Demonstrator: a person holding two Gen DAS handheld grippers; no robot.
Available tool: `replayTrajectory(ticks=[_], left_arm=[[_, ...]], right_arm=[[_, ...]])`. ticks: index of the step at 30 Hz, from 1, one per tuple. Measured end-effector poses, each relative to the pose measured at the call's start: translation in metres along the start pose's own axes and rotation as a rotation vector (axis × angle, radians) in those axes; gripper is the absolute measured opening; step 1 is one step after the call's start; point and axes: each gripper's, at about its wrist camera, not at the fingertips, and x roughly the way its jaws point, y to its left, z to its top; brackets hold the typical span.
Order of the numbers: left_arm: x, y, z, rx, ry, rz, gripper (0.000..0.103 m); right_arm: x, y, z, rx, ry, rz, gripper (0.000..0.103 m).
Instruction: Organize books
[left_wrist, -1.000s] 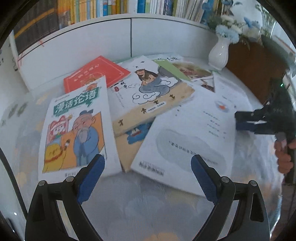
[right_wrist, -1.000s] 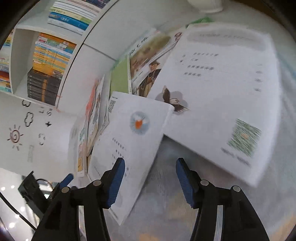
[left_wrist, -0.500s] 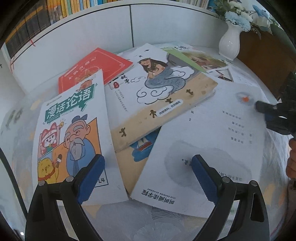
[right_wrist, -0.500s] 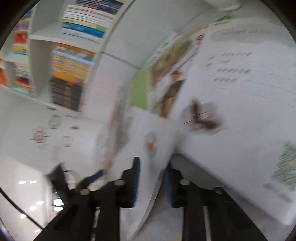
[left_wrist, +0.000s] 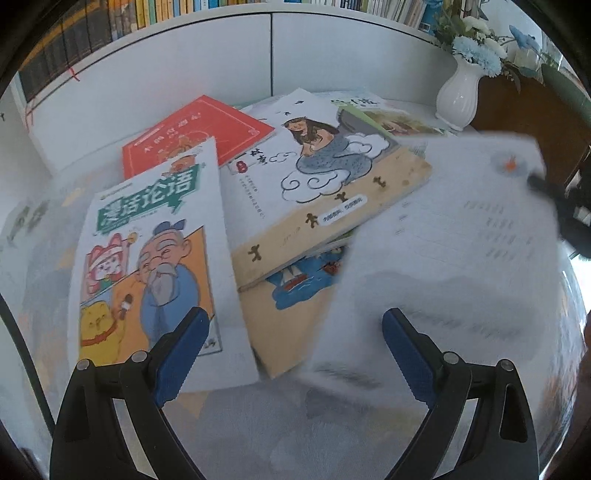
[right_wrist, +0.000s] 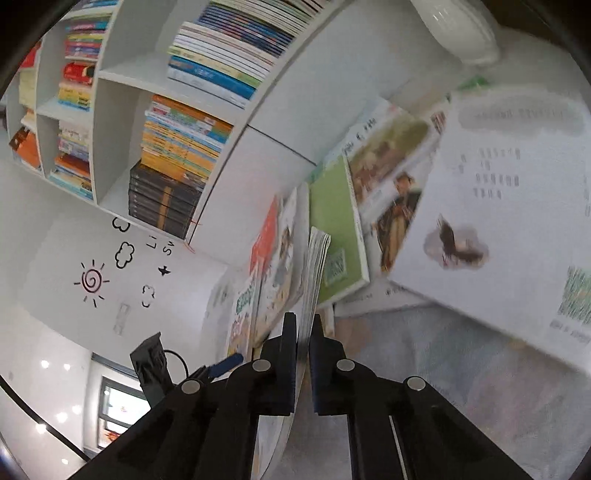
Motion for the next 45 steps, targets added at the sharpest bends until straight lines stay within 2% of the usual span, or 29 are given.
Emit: replayTrajectory(ticks=[4,6,10,12,14,16,18,20,21,23,26,27,29,30,31,32,33,34,35,37,40,42,45], left_arm=[[-0.007,0.004,0.0,-0.016,0.016,-0.01,0.095],[-0.015,0.007,0.002,-0.035,0.006,-0.03,0.095],[-0.034,0.013,0.005,-0.041,-0.038,-0.011,0.095],[-0.042,0.019,0.004,-0.048,-0.049,0.0,0.095],[-0.049,0.029,0.003,-0.064,-0.058,0.019,0.095],[-0.055,0.044,-0.001,-0.085,-0.064,0.041,0.095],[-0.059,0.059,-0.006,-0.111,-0.065,0.063,0.095],[-0.063,0.073,-0.013,-0.139,-0.071,0.076,0.095],[-0.065,0.08,-0.017,-0.152,-0.072,0.082,0.095],[-0.067,0.086,-0.023,-0.16,-0.073,0.096,0.095],[-0.064,0.083,-0.032,-0.144,-0.064,0.11,0.096],[-0.061,0.08,-0.036,-0.139,-0.055,0.104,0.099],[-0.049,0.073,-0.043,-0.149,-0.025,0.063,0.1],[-0.046,0.071,-0.047,-0.158,-0.017,0.042,0.1],[-0.039,0.069,-0.051,-0.174,-0.005,0.012,0.1],[-0.034,0.068,-0.054,-0.185,0.003,-0.002,0.1],[-0.029,0.066,-0.058,-0.196,0.012,-0.01,0.1],[-0.023,0.065,-0.061,-0.207,0.016,-0.009,0.1],[-0.019,0.064,-0.063,-0.213,0.022,-0.004,0.101],[-0.004,0.063,-0.064,-0.214,0.067,0.018,0.102],[0.001,0.047,-0.063,-0.131,0.066,0.128,0.103],[-0.002,0.047,-0.066,-0.151,0.046,0.131,0.103],[-0.005,0.044,-0.069,-0.148,0.016,0.133,0.103]], right_arm=[[-0.027,0.024,0.036,-0.049,-0.047,-0.01,0.004],[-0.042,0.048,0.06,-0.125,-0.083,-0.079,0.004],[-0.058,0.111,0.098,-0.315,-0.125,-0.173,0.005],[-0.06,0.153,0.102,-0.463,-0.158,-0.209,0.005],[-0.055,0.185,0.089,-0.621,-0.181,-0.225,0.006],[-0.042,0.201,0.064,-0.746,-0.146,-0.234,0.006],[-0.016,0.2,0.023,-0.839,-0.05,-0.229,0.006],[0.005,0.185,-0.009,-0.841,0.036,-0.219,0.005],[0.02,0.169,-0.034,-0.816,0.141,-0.164,0.006],[0.04,0.15,-0.078,-0.821,0.24,-0.147,0.008],[0.057,0.135,-0.144,-0.924,0.328,-0.214,0.01],[0.059,0.13,-0.164,-0.966,0.362,-0.224,0.012],[0.052,0.12,-0.203,-1.109,0.375,-0.248,0.014],[0.049,0.119,-0.213,-1.163,0.379,-0.267,0.017],[0.046,0.116,-0.221,-1.2,0.375,-0.291,0.026],[0.042,0.111,-0.223,-1.203,0.376,-0.311,0.031],[0.04,0.106,-0.22,-1.169,0.383,-0.319,0.04],[0.036,0.1,-0.214,-1.099,0.395,-0.309,0.048],[0.034,0.097,-0.208,-1.049,0.395,-0.3,0.051],[0.024,0.086,-0.194,-0.916,0.364,-0.288,0.053],[0.015,0.075,-0.177,-0.778,0.326,-0.301,0.054],[0.015,0.061,-0.167,-0.642,0.319,-0.356,0.054],[0.008,0.046,-0.154,-0.472,0.294,-0.319,0.054]])
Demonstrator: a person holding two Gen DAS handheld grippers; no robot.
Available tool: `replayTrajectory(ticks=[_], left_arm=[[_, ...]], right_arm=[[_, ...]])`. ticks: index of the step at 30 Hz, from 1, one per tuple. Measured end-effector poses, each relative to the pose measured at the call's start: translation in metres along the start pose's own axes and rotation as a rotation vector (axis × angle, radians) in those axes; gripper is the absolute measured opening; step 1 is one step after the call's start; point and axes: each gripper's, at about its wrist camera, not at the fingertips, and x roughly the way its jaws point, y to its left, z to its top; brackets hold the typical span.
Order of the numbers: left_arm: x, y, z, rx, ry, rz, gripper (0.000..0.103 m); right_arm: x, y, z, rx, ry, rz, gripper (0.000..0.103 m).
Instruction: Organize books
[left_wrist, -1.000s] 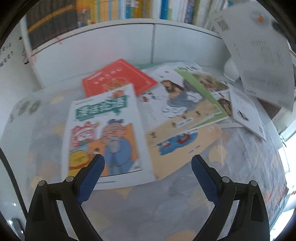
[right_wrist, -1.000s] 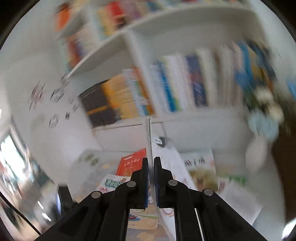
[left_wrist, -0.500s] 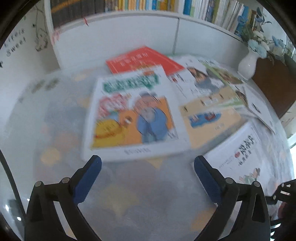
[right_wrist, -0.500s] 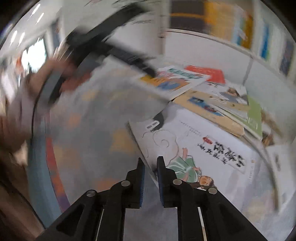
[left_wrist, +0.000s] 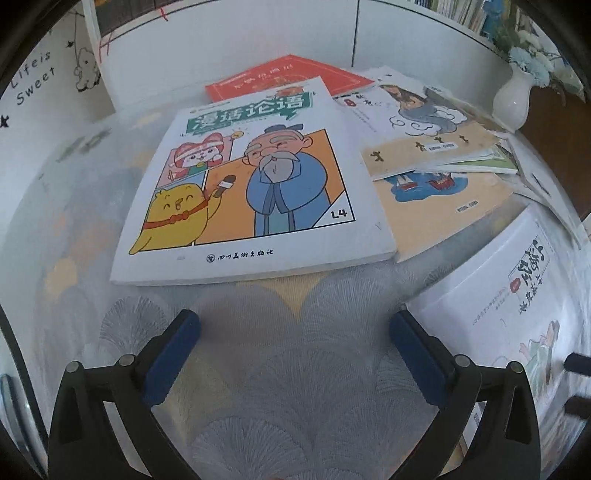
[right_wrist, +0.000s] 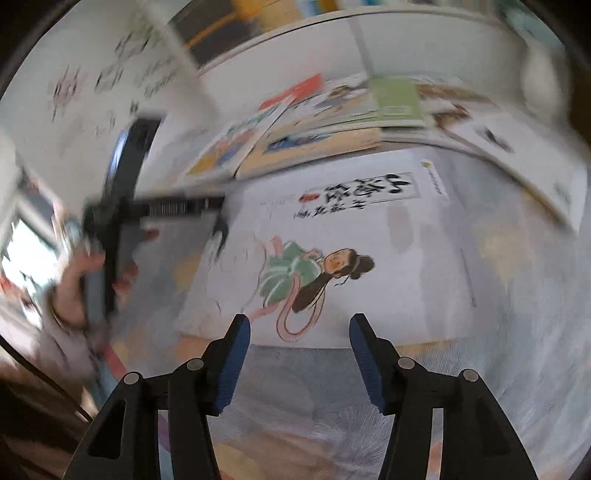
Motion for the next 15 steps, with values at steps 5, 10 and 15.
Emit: replayTrajectory(ticks=[5,10,15], left_arm=[[-0.0014,0.0006,-0.0038,-0.02,0.015,0.019,0.103],[-0.0018,-0.0021,-0.0049,-0.103,0.047,0.078,0.103],[-0.0001,0.0007,-0.0021,-0.162,0.116,0.089,0.103]], right_arm=[[-0.0027,-0.0119,0.003,0.077,-0.01,-0.002,0.054],[-0.0085,-0.009,-0.0026,0.086,-0.032,0.01,0.054],[-0.0088,-0.0101,-0.0024,0.083,-0.055,0.014,0.055]])
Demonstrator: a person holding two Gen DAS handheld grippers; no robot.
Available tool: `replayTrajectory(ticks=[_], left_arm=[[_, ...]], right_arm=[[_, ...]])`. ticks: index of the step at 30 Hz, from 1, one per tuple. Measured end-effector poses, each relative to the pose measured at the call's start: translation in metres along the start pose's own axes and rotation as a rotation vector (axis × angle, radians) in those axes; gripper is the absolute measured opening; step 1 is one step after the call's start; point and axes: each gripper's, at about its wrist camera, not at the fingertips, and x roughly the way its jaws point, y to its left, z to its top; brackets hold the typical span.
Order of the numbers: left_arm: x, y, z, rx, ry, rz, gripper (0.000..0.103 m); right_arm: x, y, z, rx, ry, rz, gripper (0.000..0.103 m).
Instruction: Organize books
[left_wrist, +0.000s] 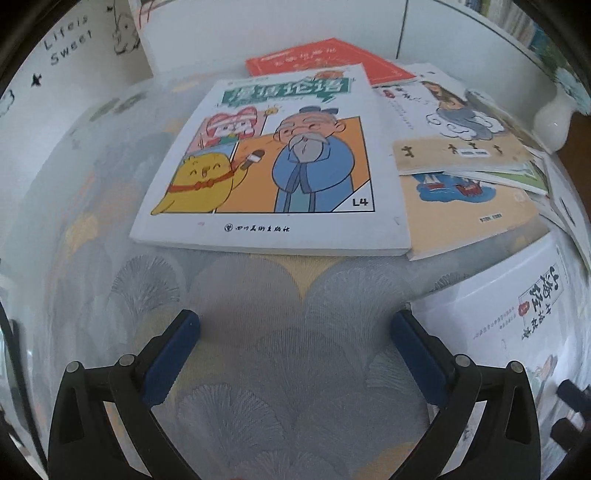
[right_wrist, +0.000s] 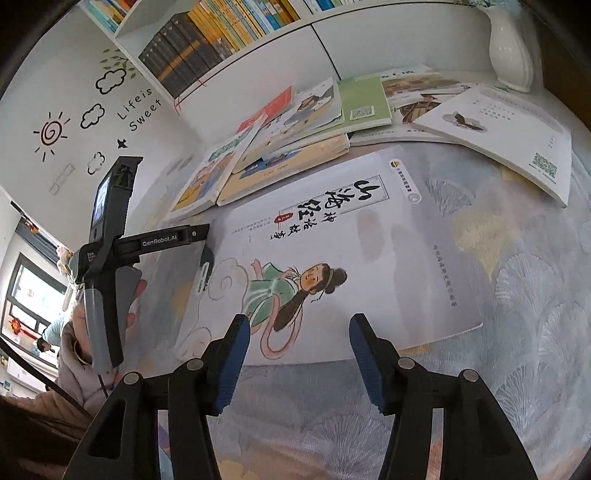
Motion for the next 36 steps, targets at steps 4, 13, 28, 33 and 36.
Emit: replayTrajectory(ticks=[4,13,28,33,36], left_arm=[[-0.002,0.002,-0.003,0.003,-0.022,-0.018,0.103],[-0.011,0.007,-0.033,0.092,-0.182,-0.062,0.103],[-0.027,-0.013,0.011,0.358,-0.108,-0.518,0.102],[-0.014,-0.05,0.009,0.536,-0.128,-0.37,0.102],[-0.016,-0.06,0.009,0.58,-0.148,-0.362,0.102]], right_arm=[[-0.001,-0.002,-0.002,0.016,-0.017,0.007,0.055],[-0.004,-0.004,-0.012,0.188,0.073,-0.057,0.055],[0.009,-0.047,0.031,0.361,0.144,0.081,0.05],[0.004,-0.038,0.023,0.326,0.116,0.047,0.05],[0.003,-0.04,0.021,0.353,0.11,0.06,0.05]])
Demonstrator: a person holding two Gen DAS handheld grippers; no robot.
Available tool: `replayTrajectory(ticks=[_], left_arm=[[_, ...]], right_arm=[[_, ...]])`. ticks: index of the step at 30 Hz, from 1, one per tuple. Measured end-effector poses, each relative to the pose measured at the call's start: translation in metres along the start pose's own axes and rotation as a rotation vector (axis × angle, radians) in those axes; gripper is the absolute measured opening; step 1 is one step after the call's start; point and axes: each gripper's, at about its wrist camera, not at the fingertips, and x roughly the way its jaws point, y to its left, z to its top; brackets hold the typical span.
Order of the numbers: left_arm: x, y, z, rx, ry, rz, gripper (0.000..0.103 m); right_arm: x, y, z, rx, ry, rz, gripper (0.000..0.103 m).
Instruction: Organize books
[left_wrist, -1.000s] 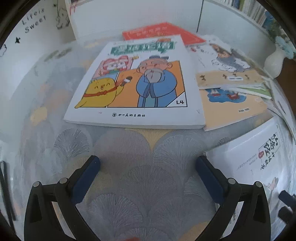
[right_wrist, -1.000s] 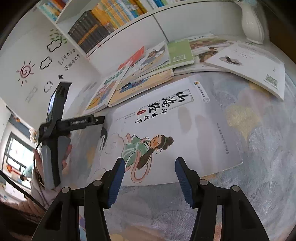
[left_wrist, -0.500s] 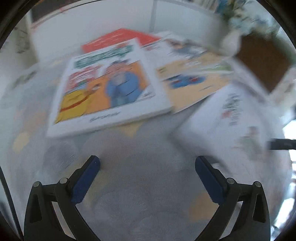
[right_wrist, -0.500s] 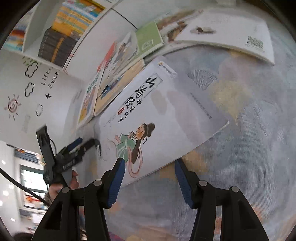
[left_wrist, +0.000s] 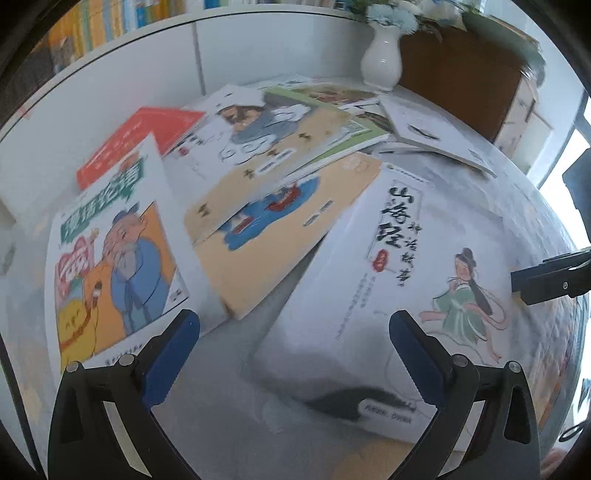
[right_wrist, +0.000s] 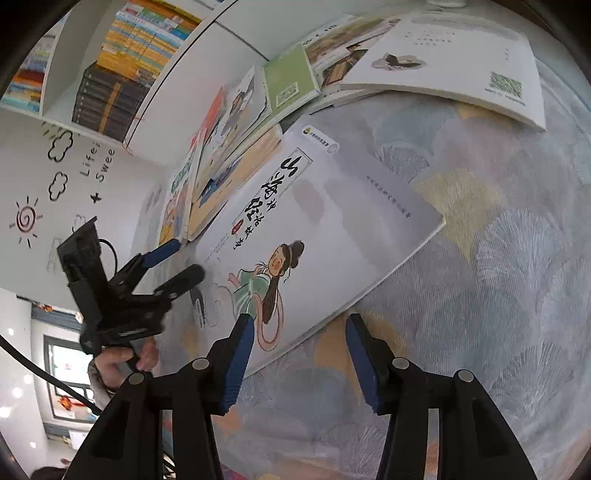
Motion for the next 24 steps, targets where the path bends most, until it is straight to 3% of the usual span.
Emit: replayTrajectory(ticks=[2,3,4,7,10,11,14,15,19,21,24], left_arm=[[-0.006,-0.008,-0.003,0.022,0.0,-0.078,0.102],[-0.004,-0.014,-0.006,0.017,0.036,-0.191,0.102],[-0.002,-0.018,-0.008,0.006,0.053,-0.258,0.102],[-0.011,-0.05,-0.022,0.08,0.041,-0.361,0.102],[-0.025,-0.089,-0.038,0.178,0.077,-0.492,0.1],[-0.03,-0.098,-0.042,0.21,0.079,-0.469,0.097],[-0.036,-0.097,-0.039,0.259,0.034,-0.3,0.097],[-0.033,-0.087,-0.035,0.236,0.036,-0.276,0.097],[-0.005,-0.014,-0.007,-0.023,0.064,-0.203,0.097],[0.002,0.004,-0.001,-0.064,0.047,-0.153,0.096],[0.012,0.004,0.001,-0.034,0.066,-0.157,0.097]], right_arm=[[-0.003,-0.001,-0.004,0.01,-0.001,0.003,0.05],[-0.005,-0.002,-0.006,0.013,-0.004,0.003,0.05],[-0.007,-0.003,-0.008,0.013,-0.006,0.001,0.05],[-0.012,-0.003,-0.013,0.005,-0.014,-0.003,0.05],[-0.015,-0.01,-0.017,0.024,-0.02,0.007,0.05],[-0.017,-0.012,-0.016,0.025,-0.02,0.008,0.05],[-0.025,-0.016,-0.011,0.015,-0.054,-0.039,0.05],[-0.027,-0.016,-0.008,0.015,-0.065,-0.054,0.05],[-0.026,-0.016,-0.006,0.019,-0.053,-0.019,0.05],[-0.022,-0.014,-0.008,0.013,-0.043,-0.018,0.05],[-0.018,-0.013,-0.009,0.02,-0.033,0.002,0.05]])
